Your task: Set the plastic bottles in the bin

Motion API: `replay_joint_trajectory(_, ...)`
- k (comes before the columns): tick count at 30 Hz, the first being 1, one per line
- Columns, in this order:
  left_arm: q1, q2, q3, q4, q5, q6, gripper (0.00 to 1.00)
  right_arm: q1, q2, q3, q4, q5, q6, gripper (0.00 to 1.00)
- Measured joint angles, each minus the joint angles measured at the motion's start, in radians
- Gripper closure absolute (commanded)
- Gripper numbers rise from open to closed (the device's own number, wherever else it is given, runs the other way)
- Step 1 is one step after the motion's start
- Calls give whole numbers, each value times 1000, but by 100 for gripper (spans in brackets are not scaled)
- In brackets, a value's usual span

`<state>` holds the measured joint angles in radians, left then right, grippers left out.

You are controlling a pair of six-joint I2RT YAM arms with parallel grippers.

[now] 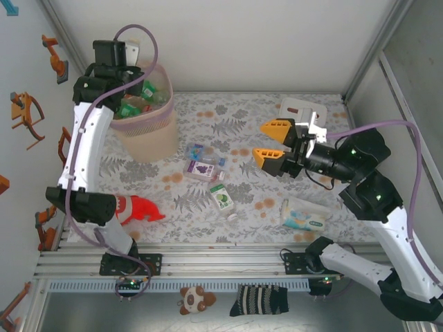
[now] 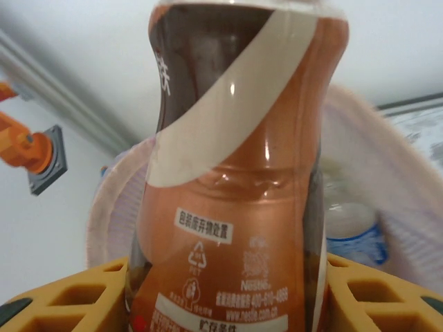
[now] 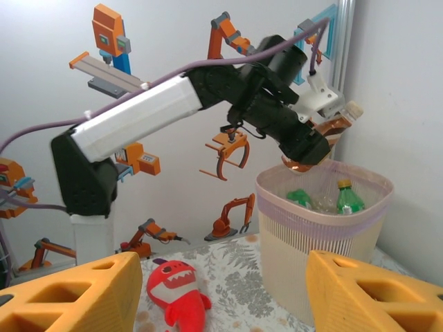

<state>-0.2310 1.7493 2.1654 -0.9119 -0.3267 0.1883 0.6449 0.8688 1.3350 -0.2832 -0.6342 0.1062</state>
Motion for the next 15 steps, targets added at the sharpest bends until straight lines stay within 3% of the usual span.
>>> replay_joint_trajectory(8,64,139,73,-108,-19,1,52,0,-15,-20,-16,0,-3,37)
replay_joint_trajectory(15,120,307,259,-280,-41,-54,48,0,-42,-38,-31,6,-18,37)
